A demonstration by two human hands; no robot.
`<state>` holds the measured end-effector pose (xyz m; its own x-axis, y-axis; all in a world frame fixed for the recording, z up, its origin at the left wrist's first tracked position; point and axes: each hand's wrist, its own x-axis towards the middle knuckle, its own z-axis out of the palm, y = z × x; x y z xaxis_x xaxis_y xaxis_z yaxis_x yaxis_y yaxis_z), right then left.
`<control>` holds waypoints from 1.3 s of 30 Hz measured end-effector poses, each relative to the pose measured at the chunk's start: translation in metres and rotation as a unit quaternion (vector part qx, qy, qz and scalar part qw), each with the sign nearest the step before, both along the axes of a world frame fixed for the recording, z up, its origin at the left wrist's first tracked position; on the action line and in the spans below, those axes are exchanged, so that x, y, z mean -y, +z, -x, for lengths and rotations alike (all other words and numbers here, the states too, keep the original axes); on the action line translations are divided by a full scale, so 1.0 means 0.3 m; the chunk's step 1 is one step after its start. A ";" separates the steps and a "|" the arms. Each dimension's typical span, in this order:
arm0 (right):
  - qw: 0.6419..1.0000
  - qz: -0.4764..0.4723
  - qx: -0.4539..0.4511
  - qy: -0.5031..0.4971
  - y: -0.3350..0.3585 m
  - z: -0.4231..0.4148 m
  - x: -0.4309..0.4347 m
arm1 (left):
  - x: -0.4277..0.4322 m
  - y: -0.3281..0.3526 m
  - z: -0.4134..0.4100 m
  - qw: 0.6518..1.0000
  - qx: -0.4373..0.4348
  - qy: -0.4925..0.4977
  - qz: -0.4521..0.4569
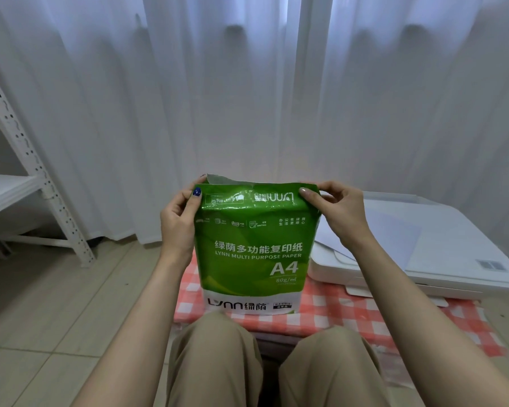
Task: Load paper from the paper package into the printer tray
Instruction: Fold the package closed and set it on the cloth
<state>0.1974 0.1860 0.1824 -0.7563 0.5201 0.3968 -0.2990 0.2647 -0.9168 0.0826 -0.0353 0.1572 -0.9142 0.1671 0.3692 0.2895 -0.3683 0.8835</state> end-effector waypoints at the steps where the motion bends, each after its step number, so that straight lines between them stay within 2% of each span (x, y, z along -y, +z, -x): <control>1: 1.000 -0.012 0.007 -0.004 0.001 0.000 -0.003 | 0.000 0.003 0.001 1.000 -0.004 0.004 0.005; 7: 1.000 -0.021 0.015 0.002 0.006 -0.008 -0.004 | -0.010 0.008 0.006 0.998 -0.033 0.037 0.039; 17: 1.000 -0.007 0.010 0.024 0.018 0.015 0.027 | -0.026 0.025 -0.011 0.997 -0.035 0.030 0.055; 27: 0.999 -0.031 0.032 0.016 0.016 0.027 0.035 | -0.037 0.025 -0.010 0.997 -0.028 0.052 0.039; 33: 0.999 -0.014 0.031 0.024 0.017 0.040 0.037 | -0.033 0.024 0.000 0.998 0.007 0.055 0.018; 36: 0.999 -0.017 0.030 0.030 0.018 0.036 0.031 | -0.031 0.036 -0.001 0.997 -0.017 0.049 0.051; 39: 0.998 -0.031 0.038 0.046 0.022 0.030 0.016 | -0.017 0.064 0.012 0.987 -0.068 0.022 0.145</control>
